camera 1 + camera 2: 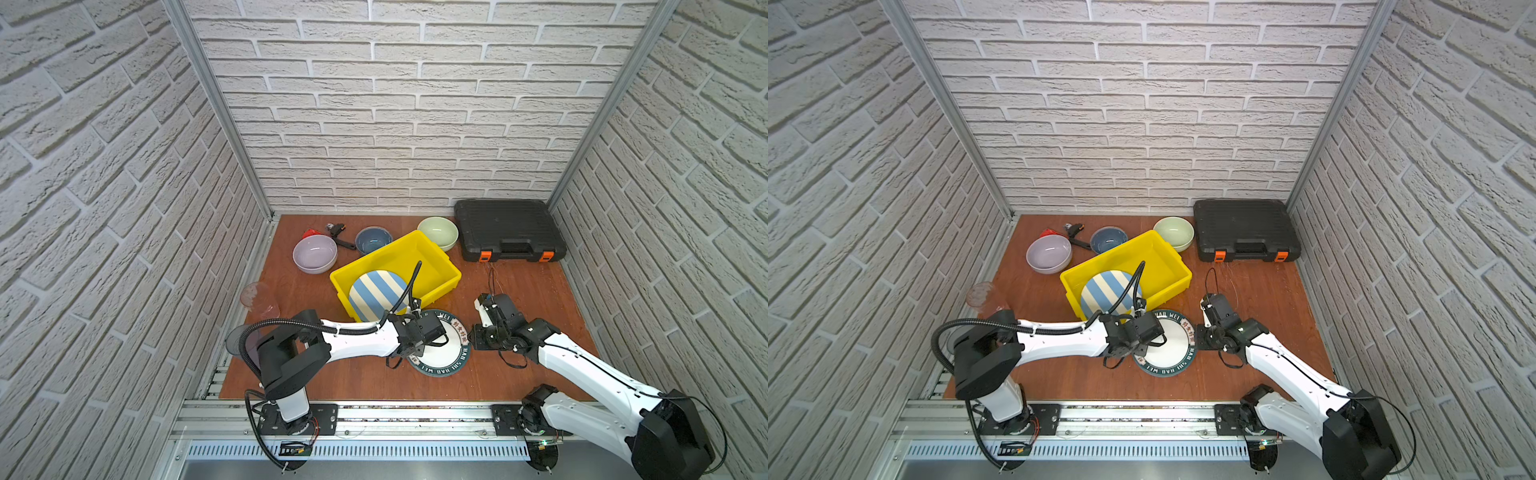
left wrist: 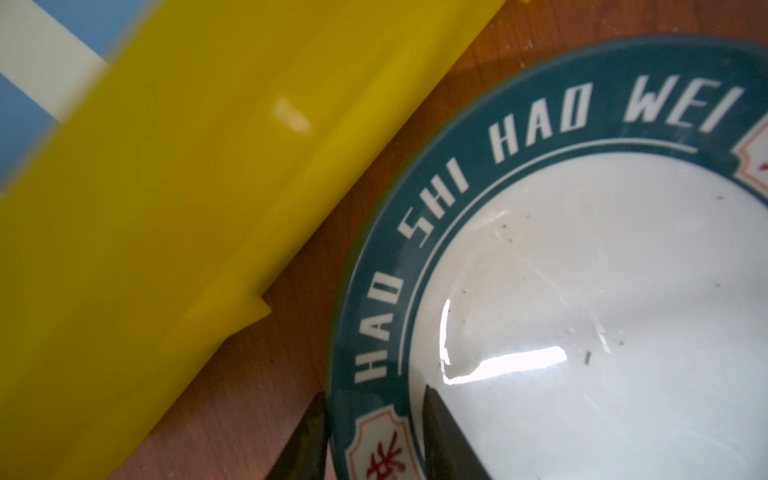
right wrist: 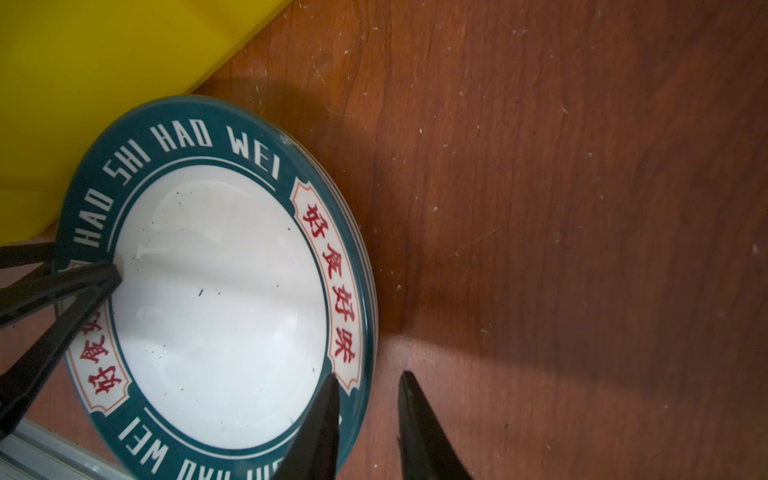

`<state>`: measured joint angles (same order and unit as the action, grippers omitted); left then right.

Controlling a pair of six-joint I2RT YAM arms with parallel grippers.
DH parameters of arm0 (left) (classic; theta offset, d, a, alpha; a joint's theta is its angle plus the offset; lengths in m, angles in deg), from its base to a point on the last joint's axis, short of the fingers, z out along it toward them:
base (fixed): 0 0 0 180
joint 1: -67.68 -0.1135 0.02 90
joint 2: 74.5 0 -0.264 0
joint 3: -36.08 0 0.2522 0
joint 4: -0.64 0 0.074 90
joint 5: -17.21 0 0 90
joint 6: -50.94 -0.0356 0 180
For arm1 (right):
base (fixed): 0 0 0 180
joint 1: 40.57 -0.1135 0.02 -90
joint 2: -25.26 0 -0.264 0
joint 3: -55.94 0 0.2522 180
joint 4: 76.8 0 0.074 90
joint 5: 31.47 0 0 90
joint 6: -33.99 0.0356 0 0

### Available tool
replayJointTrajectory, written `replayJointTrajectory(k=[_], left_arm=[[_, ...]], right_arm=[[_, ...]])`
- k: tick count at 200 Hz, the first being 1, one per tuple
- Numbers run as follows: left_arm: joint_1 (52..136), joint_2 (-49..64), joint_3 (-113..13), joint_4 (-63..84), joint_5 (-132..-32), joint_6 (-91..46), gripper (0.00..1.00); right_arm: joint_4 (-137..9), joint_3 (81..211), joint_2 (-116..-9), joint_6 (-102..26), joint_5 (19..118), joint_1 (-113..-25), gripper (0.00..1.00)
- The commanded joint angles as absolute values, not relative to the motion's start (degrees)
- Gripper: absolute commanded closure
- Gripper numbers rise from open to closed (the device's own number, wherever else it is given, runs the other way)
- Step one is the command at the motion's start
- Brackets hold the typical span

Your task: Place the mixed dishes into the plastic bin

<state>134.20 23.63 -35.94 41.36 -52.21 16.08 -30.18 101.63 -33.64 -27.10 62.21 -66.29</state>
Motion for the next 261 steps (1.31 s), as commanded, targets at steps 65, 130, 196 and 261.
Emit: replayJointTrajectory(k=[65, 130, 196, 261], left_arm=[[134.68, 25.23, -37.35, 39.97, -53.72, 15.52, 0.62], [134.65, 26.42, -37.98, 39.27, -54.35, 14.74, 0.63], [134.65, 26.32, -38.07, 39.27, -54.42, 14.37, 0.63], [134.69, 26.06, -37.58, 39.01, -54.35, 14.47, 0.63]], right_arm=[[-36.21, 100.55, -37.05, -26.39, 68.16, -66.15, 0.74], [-37.72, 100.69, -34.47, -25.87, 71.58, -65.5, 0.76], [-40.21, 100.53, -30.81, -23.84, 76.85, -63.28, 0.77], [-41.25, 99.3, -28.6, -23.15, 79.67, -61.65, 0.78]])
